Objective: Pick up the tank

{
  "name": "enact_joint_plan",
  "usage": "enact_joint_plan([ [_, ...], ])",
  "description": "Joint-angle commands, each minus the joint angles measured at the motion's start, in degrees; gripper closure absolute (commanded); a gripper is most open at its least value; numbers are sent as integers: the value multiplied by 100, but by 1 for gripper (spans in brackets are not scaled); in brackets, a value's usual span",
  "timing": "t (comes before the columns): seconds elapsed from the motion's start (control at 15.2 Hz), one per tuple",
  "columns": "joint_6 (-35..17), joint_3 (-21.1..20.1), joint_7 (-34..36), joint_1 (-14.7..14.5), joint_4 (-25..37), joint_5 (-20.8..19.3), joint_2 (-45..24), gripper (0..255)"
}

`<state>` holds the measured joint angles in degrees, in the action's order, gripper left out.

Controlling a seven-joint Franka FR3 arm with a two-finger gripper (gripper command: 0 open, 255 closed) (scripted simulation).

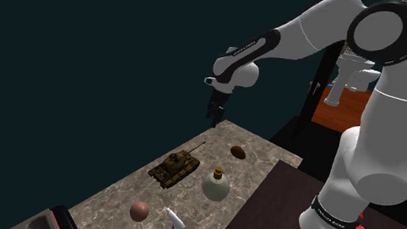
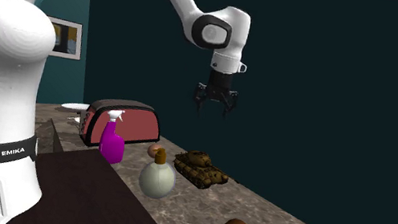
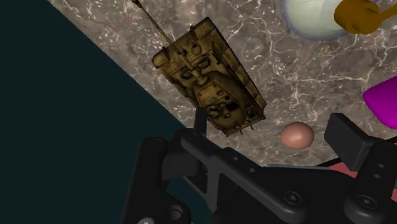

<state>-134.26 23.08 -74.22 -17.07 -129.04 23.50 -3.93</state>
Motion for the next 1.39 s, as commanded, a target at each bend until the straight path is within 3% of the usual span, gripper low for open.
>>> enact_joint_plan([
  [0.0,-21,-80,-669,18,283,403,-517,0],
  [0.4,130,-553,-2137,323,1336,1101,-1938,0],
  [0.92,406,-1200,-3371,632,2952,1234,-3668,0],
  [1.32,227,-1295,-3513,689,3095,1334,-4013,0],
])
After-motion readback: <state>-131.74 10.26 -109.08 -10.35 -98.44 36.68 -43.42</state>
